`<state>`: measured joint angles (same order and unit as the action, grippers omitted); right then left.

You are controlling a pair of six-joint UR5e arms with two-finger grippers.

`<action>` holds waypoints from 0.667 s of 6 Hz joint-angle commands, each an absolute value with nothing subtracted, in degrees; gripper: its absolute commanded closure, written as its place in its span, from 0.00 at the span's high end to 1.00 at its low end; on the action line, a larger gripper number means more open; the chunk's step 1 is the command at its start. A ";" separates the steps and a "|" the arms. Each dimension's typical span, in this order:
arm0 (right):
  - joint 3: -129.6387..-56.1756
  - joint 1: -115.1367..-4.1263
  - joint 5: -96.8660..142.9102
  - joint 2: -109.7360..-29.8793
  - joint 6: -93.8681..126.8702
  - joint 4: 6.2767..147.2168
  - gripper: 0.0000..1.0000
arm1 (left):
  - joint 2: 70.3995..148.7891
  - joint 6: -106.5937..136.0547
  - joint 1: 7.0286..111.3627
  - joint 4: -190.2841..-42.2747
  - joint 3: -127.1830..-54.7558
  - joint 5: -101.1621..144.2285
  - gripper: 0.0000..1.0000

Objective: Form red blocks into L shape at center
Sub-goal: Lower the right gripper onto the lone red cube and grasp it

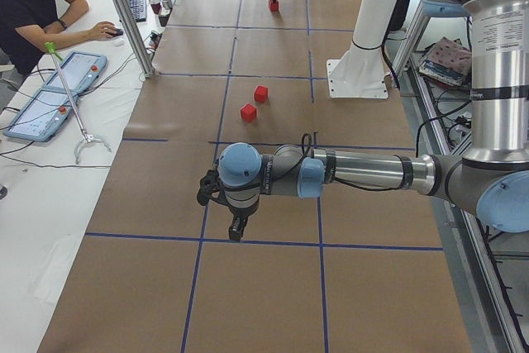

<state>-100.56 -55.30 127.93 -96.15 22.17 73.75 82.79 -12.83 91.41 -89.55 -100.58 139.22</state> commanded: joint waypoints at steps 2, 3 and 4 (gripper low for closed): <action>-99.05 -53.97 127.71 -95.71 23.02 73.65 0.78 | 82.79 -12.75 91.41 -89.47 -101.07 139.22 1.00; -99.05 -53.96 126.83 -95.54 25.38 73.57 0.07 | 82.79 -12.74 91.41 -89.56 -101.07 139.22 1.00; -100.88 -54.05 126.65 -95.54 25.57 73.56 0.00 | 82.79 -12.74 91.41 -89.47 -101.16 139.22 1.00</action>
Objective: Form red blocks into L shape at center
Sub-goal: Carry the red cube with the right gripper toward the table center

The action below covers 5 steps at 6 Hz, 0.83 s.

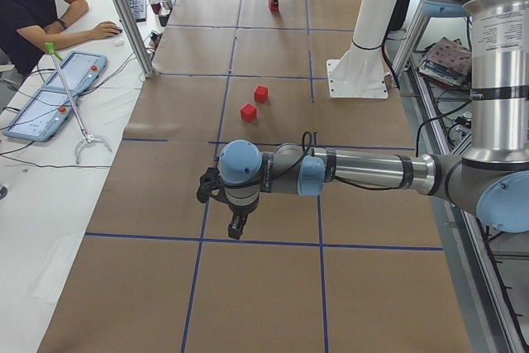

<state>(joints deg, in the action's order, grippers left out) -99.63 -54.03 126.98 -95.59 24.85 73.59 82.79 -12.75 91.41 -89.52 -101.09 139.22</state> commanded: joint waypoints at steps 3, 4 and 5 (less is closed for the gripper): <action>-112.67 -47.76 126.65 -86.46 41.83 74.53 0.00 | 82.79 -9.25 91.41 -89.56 -102.82 139.31 1.00; -112.07 -41.63 125.61 -80.22 52.19 75.58 0.00 | 82.97 -9.23 91.15 -89.65 -103.27 139.31 1.00; -111.63 -35.57 120.90 -71.11 57.34 82.37 0.00 | 82.97 -8.97 87.66 -90.95 -104.84 139.22 1.00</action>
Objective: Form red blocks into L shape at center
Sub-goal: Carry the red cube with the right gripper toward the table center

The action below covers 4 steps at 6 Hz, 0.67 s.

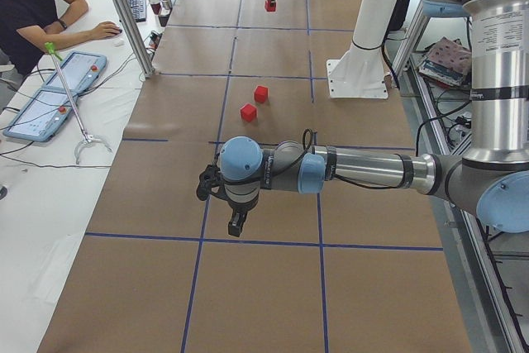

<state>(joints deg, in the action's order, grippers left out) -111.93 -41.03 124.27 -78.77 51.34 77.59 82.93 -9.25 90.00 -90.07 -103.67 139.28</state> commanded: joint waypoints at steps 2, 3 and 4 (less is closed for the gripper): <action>-106.82 -30.87 116.56 -59.80 69.98 90.53 0.00 | 83.14 -8.96 87.28 -91.05 -104.85 139.31 1.00; -99.39 -29.02 113.06 -52.63 69.96 90.18 0.00 | 83.32 -8.79 87.01 -91.05 -104.85 139.31 1.00; -91.57 -27.70 111.46 -45.95 70.22 90.18 0.00 | 83.84 -4.44 86.14 -91.23 -104.94 139.31 1.00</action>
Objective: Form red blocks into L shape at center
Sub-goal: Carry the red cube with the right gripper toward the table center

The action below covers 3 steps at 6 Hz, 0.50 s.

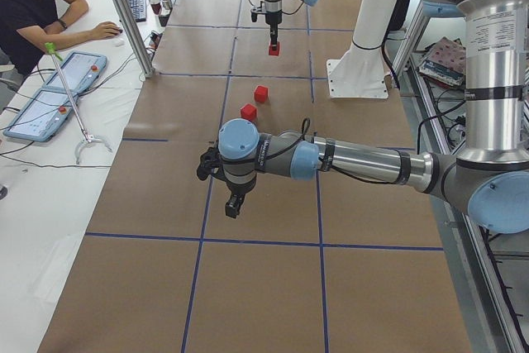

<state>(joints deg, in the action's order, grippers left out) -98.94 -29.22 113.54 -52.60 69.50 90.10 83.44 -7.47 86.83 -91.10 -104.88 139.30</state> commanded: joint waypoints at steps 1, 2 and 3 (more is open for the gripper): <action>-89.32 -27.08 111.10 -44.49 70.83 89.74 0.00 | 84.20 -2.22 85.18 -92.88 -105.20 139.22 1.00; -88.78 -25.94 110.14 -44.30 71.54 89.56 0.00 | 84.20 -1.76 85.08 -93.60 -105.21 139.22 1.00; -88.60 -25.41 109.34 -44.38 72.15 89.47 0.00 | 84.20 -1.76 85.08 -93.60 -105.21 139.22 1.00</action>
